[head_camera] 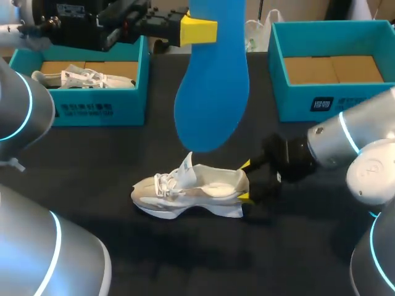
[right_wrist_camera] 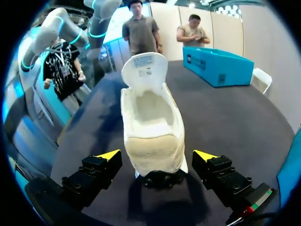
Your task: Take the shoe out of the shoebox, open the shoe tongue, remove and reinsert the insole, then place the shoe into the shoebox
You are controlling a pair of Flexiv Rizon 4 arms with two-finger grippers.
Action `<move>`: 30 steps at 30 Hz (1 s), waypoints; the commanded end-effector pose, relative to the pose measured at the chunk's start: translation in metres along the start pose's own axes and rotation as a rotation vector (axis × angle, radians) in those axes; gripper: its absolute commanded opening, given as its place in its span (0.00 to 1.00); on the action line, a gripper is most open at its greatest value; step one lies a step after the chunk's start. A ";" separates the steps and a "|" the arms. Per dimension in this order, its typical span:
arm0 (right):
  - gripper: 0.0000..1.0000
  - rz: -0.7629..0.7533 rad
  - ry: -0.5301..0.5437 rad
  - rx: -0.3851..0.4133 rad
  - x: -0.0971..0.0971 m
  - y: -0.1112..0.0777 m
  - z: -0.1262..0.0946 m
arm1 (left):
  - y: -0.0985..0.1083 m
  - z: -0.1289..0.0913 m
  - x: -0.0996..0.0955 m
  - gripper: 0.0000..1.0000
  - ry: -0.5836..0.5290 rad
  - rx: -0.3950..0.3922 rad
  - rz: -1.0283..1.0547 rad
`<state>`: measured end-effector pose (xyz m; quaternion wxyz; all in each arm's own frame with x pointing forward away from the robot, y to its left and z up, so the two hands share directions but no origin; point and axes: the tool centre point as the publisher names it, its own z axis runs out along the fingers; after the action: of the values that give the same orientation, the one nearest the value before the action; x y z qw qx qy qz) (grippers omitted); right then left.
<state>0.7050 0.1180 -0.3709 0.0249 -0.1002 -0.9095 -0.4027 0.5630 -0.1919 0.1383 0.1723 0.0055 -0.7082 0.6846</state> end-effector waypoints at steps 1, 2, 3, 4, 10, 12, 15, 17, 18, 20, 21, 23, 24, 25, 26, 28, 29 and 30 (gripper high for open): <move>1.00 -0.018 -0.015 0.414 0.011 0.008 -0.014 | 0.000 0.001 -0.001 0.00 0.002 0.002 0.001; 1.00 -0.024 -0.012 0.423 0.013 0.009 -0.015 | 0.000 0.001 -0.001 0.00 0.002 0.002 0.001; 1.00 -0.027 -0.010 0.443 0.014 0.012 -0.016 | 0.000 0.001 -0.001 0.00 0.002 0.002 0.001; 1.00 -0.022 -0.002 0.464 0.014 0.014 -0.016 | 0.000 0.001 -0.001 0.00 0.002 0.002 0.001; 1.00 0.029 0.031 0.596 0.015 0.024 -0.018 | 0.000 0.001 -0.001 0.00 0.002 0.002 0.001; 1.00 0.047 0.039 0.640 0.016 0.026 -0.018 | 0.000 0.001 -0.001 0.00 0.002 0.002 0.001; 1.00 0.073 0.035 0.686 0.018 0.030 -0.018 | 0.000 0.001 -0.001 0.00 0.002 0.002 0.001; 1.00 0.082 0.027 0.688 0.021 0.033 -0.018 | 0.000 0.001 -0.001 0.00 0.002 0.002 0.001; 1.00 0.090 0.022 0.702 0.022 0.035 -0.018 | 0.000 0.001 -0.001 0.00 0.002 0.002 0.001; 1.00 0.101 0.017 0.738 0.025 0.038 -0.018 | 0.000 0.001 -0.001 0.00 0.002 0.002 0.001; 1.00 0.104 0.009 0.753 0.027 0.040 -0.018 | 0.000 0.001 -0.001 0.00 0.002 0.002 0.001; 1.00 0.113 0.003 0.790 0.029 0.044 -0.018 | 0.000 0.001 -0.001 0.00 0.002 0.002 0.001; 1.00 0.117 0.000 0.806 0.029 0.044 -0.018 | 0.000 0.001 -0.001 0.00 0.002 0.002 0.001; 1.00 0.119 -0.006 0.820 0.029 0.045 -0.019 | 0.000 0.001 -0.001 0.00 0.002 0.002 0.001; 1.00 0.116 -0.019 0.825 0.028 0.046 -0.019 | 0.000 0.001 -0.001 0.00 0.002 0.002 0.001; 1.00 0.095 -0.045 0.846 0.025 0.046 -0.018 | 0.000 0.001 -0.001 0.00 0.002 0.002 0.001; 1.00 0.075 -0.055 0.863 0.024 0.045 -0.016 | 0.000 0.001 -0.001 0.00 0.002 0.002 0.001; 1.00 0.073 -0.061 0.871 0.023 0.045 -0.015 | 0.000 0.001 -0.001 0.00 0.002 0.002 0.001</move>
<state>0.6921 0.1331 -0.3245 0.0417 -0.1333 -0.9777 -0.1566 0.5630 -0.1918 0.1383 0.1723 0.0055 -0.7082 0.6846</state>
